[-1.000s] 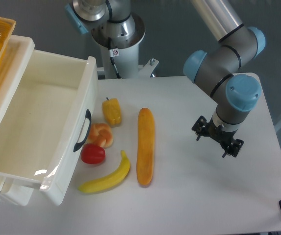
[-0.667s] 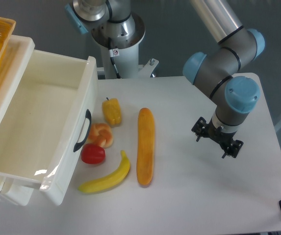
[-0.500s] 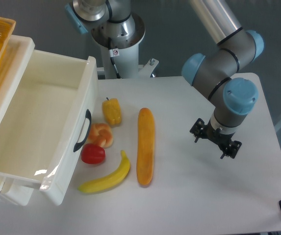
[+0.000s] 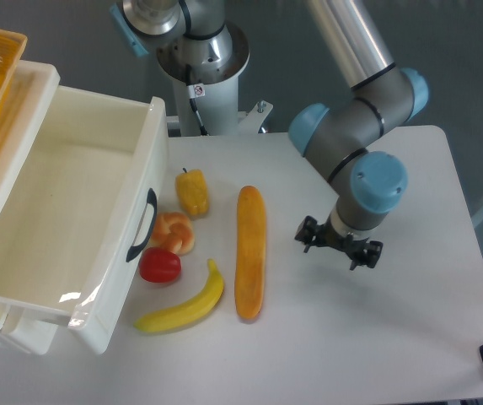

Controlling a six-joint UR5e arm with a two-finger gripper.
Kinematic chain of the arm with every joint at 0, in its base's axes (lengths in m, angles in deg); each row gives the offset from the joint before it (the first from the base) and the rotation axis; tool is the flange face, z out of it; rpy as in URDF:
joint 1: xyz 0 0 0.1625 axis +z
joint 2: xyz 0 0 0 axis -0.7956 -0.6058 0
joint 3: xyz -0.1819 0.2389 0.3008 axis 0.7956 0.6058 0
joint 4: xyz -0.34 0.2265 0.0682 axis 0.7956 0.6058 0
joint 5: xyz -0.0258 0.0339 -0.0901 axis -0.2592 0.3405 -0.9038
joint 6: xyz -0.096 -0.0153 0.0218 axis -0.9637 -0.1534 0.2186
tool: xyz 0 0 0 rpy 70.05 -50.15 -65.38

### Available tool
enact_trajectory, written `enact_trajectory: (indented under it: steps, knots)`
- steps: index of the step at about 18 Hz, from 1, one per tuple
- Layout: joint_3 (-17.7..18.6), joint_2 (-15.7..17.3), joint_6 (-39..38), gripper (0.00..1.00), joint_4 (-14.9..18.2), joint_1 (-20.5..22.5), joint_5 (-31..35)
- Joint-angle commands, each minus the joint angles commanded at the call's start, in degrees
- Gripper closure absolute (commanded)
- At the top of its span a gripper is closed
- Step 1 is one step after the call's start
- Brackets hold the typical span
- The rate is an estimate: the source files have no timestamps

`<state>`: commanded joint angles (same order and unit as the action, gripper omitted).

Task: Pick up the long bread
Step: 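Move the open gripper toward the long bread, then lower the gripper over the bread's end and close on it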

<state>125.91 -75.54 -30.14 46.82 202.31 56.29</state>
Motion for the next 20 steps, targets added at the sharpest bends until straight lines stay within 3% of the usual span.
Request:
enact_trajectory:
  steps: [4, 7, 12, 20]
  knots:
    - [0.26, 1.58, -5.55, 0.0, 0.26, -2.72, -3.86]
    - [0.18, 0.53, -9.08, 0.0, 0.09, -5.18, -3.69]
    - [0.62, -0.79, -9.61, 0.0, 0.0, -7.73, -3.69]
    - [0.44, -3.07, -9.52, 0.0, -0.17, -8.44, -3.25]
